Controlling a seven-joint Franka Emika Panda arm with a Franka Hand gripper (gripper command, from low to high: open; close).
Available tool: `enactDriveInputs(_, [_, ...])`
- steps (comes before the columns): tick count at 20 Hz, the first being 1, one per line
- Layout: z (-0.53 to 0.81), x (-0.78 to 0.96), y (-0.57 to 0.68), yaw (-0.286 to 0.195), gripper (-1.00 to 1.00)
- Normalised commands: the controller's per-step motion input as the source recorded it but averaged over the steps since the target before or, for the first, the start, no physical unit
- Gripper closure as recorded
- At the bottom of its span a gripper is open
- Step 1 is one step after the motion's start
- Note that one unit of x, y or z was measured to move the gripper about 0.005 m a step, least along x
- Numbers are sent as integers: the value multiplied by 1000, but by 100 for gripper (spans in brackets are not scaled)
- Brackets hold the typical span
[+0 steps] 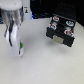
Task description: Open the kcup holder, insert the kcup into the holder, and close the kcup holder
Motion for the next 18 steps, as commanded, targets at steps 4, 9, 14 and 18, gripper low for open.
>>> enactDriveInputs(4, [815,119,556,3,100])
enactDriveInputs(9, [739,79,675,6,100])
enactDriveInputs(14, [688,158,730,4,100])
enactDriveInputs(18, [540,134,719,3,100])
